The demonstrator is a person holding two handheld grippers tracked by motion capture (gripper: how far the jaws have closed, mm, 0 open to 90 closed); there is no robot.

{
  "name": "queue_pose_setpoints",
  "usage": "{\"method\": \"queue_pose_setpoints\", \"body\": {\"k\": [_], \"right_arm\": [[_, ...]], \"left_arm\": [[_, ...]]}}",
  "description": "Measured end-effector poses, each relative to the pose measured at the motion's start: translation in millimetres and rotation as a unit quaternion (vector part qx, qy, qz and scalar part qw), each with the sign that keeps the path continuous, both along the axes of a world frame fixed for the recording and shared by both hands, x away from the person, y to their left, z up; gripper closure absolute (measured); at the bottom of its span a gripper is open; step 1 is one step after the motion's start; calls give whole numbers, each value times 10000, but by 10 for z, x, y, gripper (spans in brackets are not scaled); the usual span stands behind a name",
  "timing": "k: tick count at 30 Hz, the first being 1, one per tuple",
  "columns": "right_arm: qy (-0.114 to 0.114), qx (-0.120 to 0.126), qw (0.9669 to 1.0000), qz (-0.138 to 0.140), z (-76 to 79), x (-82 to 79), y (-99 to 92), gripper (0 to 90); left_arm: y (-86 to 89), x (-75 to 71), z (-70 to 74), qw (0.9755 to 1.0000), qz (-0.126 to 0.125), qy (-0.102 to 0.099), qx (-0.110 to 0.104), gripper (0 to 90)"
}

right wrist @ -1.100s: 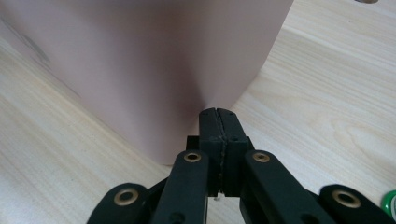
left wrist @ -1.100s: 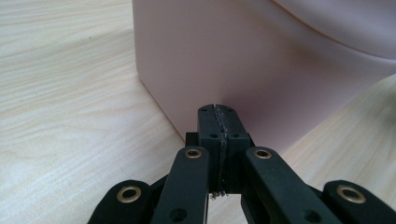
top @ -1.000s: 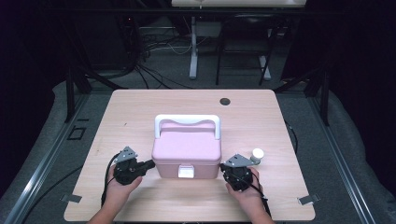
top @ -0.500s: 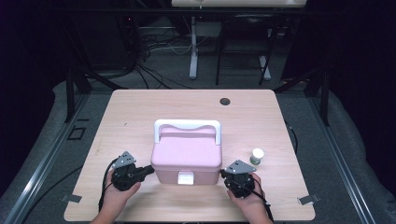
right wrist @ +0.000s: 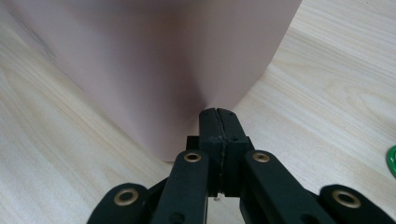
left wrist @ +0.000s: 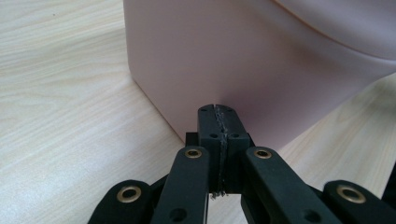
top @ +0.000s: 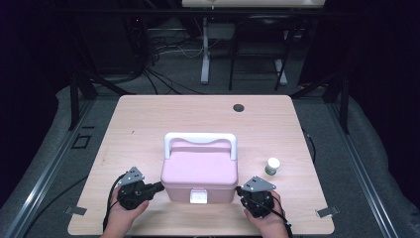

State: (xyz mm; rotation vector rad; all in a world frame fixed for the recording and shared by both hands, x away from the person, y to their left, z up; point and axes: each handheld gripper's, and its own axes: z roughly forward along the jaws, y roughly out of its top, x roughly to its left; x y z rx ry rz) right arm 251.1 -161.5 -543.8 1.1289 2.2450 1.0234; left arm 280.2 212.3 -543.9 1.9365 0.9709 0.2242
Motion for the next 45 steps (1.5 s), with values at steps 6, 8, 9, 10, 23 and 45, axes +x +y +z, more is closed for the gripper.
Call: {"method": "queue_pose_setpoints", "body": {"k": [6,8,9,10,23,45], "right_arm": [[3,-47,10000,54,6,-67,-23,900],[17,-20,10000,39,5,-78,-23,900],[34,-36,10000,41,9,-90,-31,900],[5,-29,10000,54,5,-93,-35,900],[66,37,9999,98,5,-217,-75,900],[211,237,9994,140,-12,-226,-198,754]], "left_arm": [[-8,-65,3,10000,-76,23,4,900],[-10,-90,2,10000,-92,24,1,900],[-11,-99,1,9999,-94,34,-14,900],[-13,-113,-2,10000,-95,22,-18,900],[-18,-225,0,9998,-206,38,-9,900],[53,-190,-2,9994,-241,236,-49,734]]}}
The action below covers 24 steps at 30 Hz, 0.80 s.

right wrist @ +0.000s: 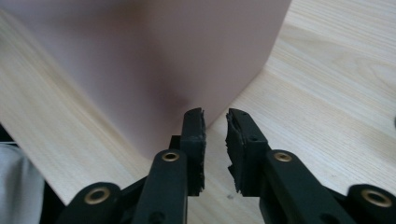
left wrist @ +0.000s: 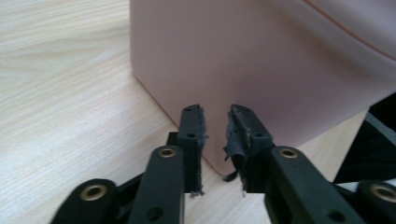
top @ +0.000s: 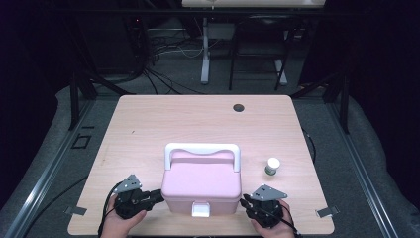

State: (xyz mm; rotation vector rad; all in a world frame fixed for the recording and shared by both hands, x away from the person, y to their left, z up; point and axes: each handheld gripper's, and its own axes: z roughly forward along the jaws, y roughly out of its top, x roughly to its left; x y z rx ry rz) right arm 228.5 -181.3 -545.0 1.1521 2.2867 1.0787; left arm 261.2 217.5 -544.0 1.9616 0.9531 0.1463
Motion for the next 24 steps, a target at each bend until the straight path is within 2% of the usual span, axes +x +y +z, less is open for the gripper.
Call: {"method": "queue_pose_setpoints", "body": {"k": [4,5,8,11,16,20,24], "right_arm": [[-60,29,9999,-100,24,29,-52,701],[-116,93,9998,-129,28,39,-66,687],[-62,183,9997,-150,37,59,-101,644],[-50,161,9998,-136,33,74,-114,612],[-160,201,9996,-75,71,86,-113,612],[-207,134,9997,-23,111,98,-105,605],[-279,90,9996,-31,158,113,-100,573]], "left_arm": [[12,8,17,9999,37,-84,80,664],[17,14,17,9999,41,-115,37,654],[33,27,24,9998,67,-156,85,635],[54,43,36,9998,82,-190,73,616],[86,60,77,9997,118,-203,75,607],[84,76,87,9995,103,-279,82,578],[86,95,138,9997,149,-198,51,566]]}}
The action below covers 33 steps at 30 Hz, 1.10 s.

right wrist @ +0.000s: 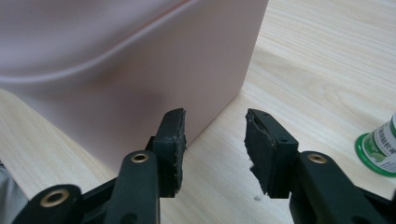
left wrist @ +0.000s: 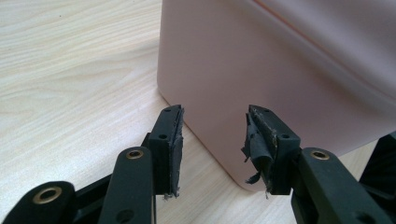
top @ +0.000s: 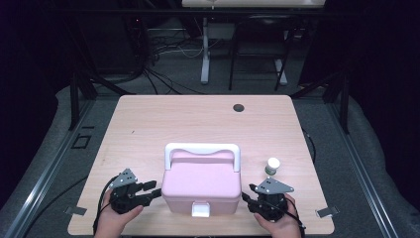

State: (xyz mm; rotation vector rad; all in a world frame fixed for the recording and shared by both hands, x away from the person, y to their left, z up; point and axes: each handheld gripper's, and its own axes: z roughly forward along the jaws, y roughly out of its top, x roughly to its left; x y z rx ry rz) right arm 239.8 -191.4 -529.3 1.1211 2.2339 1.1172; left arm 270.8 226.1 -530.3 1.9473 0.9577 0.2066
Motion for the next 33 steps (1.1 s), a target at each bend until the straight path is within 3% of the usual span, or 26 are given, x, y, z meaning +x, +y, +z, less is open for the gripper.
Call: {"method": "queue_pose_setpoints", "body": {"k": [6,11,25,30,33], "right_arm": [[117,225,9997,15,117,37,-30,577],[143,403,9991,-18,258,84,-68,559],[-9,443,9990,42,600,190,-65,575],[-76,503,9987,63,699,228,-34,483],[-98,498,9987,70,713,238,-9,471]], "left_arm": [[23,56,108,10000,3,62,-63,580],[36,102,252,9999,-7,-85,-72,580],[51,199,561,9997,119,-119,-198,571],[20,252,658,9994,136,-96,-306,571],[-8,262,706,9994,118,-117,-314,567]]}}
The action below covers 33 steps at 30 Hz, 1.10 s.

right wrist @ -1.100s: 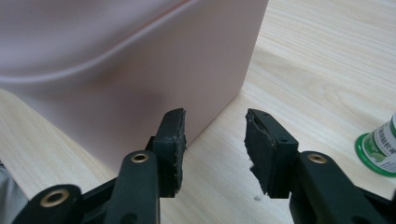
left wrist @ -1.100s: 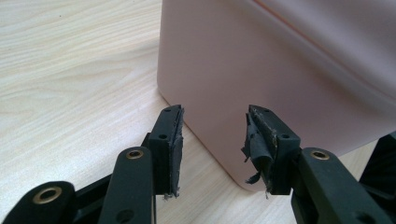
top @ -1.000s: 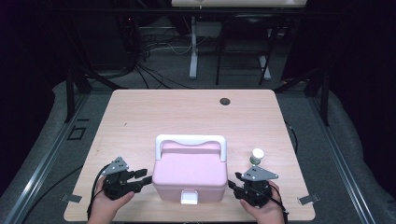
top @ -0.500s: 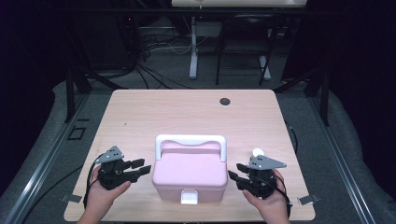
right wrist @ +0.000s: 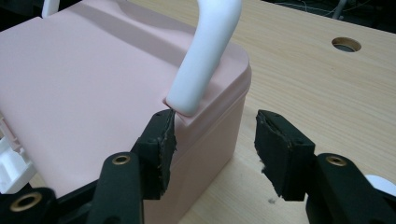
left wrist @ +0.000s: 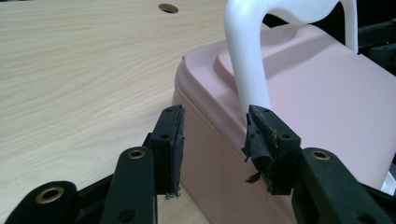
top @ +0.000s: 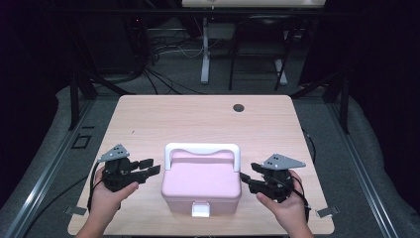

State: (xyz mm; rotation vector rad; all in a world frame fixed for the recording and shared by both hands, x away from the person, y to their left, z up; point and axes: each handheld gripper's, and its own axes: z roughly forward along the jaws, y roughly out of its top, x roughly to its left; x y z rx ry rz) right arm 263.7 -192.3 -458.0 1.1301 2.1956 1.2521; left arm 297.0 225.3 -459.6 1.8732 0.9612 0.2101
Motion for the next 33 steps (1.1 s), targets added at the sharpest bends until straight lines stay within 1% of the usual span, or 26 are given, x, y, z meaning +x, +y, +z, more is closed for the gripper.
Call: {"method": "queue_pose_setpoints", "body": {"k": [4,5,7,8,9,12,16,19,20,22,23,25,26,27,30,31,33], "right_arm": [[25,23,10000,2,9,2,1,449],[20,85,10000,12,13,5,-2,455],[21,52,10000,24,33,4,-14,459],[-2,72,10000,32,43,6,-16,465],[-3,110,9999,51,57,5,-18,467],[-40,194,9998,75,110,13,-16,471],[-54,277,9995,106,189,32,9,503],[-46,284,9993,248,230,67,59,517],[-57,280,9992,269,234,74,75,517],[-73,214,9992,315,248,97,120,514],[-102,192,9993,314,246,108,134,507],[-90,176,9994,285,240,143,170,497],[-91,172,9995,265,239,155,177,496],[-80,189,9995,252,238,177,187,493],[-37,279,9994,219,241,228,204,478],[-2,295,9994,158,246,251,213,477],[17,324,9994,136,245,273,219,477]], "left_arm": [[-22,14,53,10000,-50,-29,36,556],[-23,17,62,10000,-56,-40,24,555],[-22,23,84,9999,-96,-29,19,548],[-27,20,94,9999,-102,8,-15,544],[-29,22,102,9999,-132,-2,-7,540],[-42,29,129,9998,-189,-16,-2,531],[-80,48,169,9996,-281,0,-26,532],[-127,60,209,9994,-352,-53,-54,534],[-145,66,225,9992,-381,-64,-33,535],[-180,80,234,9993,-370,-74,-66,536],[-199,93,240,9994,-351,-50,-50,537],[-219,121,241,9996,-297,-40,4,543],[-232,142,245,9997,-241,12,4,543],[-241,154,246,9998,-212,14,-21,543],[-275,206,265,9999,-158,24,28,543],[-280,216,269,9998,-166,47,41,542],[-295,245,267,9998,-179,92,23,541]]}}
